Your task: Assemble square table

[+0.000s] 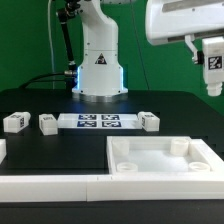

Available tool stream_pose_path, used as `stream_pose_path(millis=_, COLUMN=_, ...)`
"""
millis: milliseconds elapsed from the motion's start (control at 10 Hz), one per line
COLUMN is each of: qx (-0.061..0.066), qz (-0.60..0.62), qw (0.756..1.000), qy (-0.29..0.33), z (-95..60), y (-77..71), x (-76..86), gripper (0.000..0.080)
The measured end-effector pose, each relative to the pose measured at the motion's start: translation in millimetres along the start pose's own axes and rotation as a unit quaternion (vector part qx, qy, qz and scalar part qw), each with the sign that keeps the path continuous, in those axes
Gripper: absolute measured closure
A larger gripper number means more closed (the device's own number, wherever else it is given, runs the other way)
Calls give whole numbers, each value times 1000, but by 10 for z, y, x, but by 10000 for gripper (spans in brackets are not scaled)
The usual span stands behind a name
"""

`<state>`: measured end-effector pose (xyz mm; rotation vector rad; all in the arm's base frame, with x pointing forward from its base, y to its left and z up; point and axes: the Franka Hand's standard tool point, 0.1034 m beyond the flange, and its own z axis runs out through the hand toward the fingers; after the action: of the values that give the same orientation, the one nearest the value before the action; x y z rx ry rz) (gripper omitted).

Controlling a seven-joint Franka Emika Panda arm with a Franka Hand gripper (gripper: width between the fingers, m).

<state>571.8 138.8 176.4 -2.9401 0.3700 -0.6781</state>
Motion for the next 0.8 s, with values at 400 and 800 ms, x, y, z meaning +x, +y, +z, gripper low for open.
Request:
stream_pose_path(millis=400, qx=3, qz=-36, qw=999, qy=-8, z=203, y=114, x=-22, gripper=512)
stream_pose_path(millis=800, qx=9, qz=-34, qw=999, qy=-12, z=203, y=83, x=-17, gripper=512)
